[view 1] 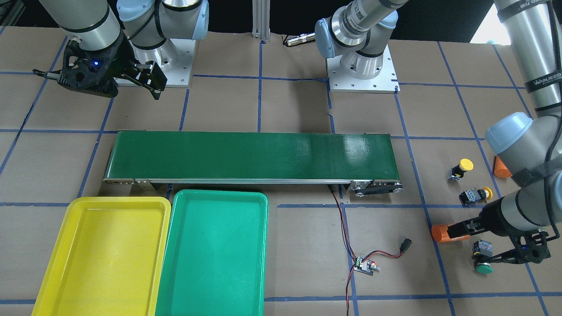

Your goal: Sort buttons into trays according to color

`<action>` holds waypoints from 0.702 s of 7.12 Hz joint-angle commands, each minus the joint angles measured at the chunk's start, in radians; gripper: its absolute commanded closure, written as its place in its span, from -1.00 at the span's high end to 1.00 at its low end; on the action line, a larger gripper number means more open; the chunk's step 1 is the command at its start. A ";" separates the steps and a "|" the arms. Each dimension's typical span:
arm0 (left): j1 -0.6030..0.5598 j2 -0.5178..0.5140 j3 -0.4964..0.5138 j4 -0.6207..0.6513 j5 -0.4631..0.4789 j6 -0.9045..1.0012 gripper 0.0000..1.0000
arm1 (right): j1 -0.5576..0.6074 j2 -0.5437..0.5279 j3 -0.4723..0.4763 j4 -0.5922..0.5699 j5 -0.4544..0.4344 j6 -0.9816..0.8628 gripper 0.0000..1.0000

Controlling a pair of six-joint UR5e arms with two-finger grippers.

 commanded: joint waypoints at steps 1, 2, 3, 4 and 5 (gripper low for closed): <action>0.002 -0.044 -0.012 0.040 -0.002 0.071 1.00 | -0.001 0.000 0.000 0.000 0.000 0.000 1.00; 0.002 -0.047 -0.015 0.040 0.000 0.078 1.00 | -0.001 0.000 0.000 0.000 0.000 0.000 1.00; 0.010 -0.062 -0.011 0.043 0.000 0.076 1.00 | -0.001 0.000 0.000 0.000 0.000 0.000 1.00; 0.010 -0.065 -0.015 0.043 0.000 0.065 1.00 | 0.001 0.000 0.000 0.001 0.000 0.000 1.00; 0.010 -0.070 -0.015 0.043 0.000 0.083 1.00 | 0.001 0.000 0.000 0.002 0.000 0.000 1.00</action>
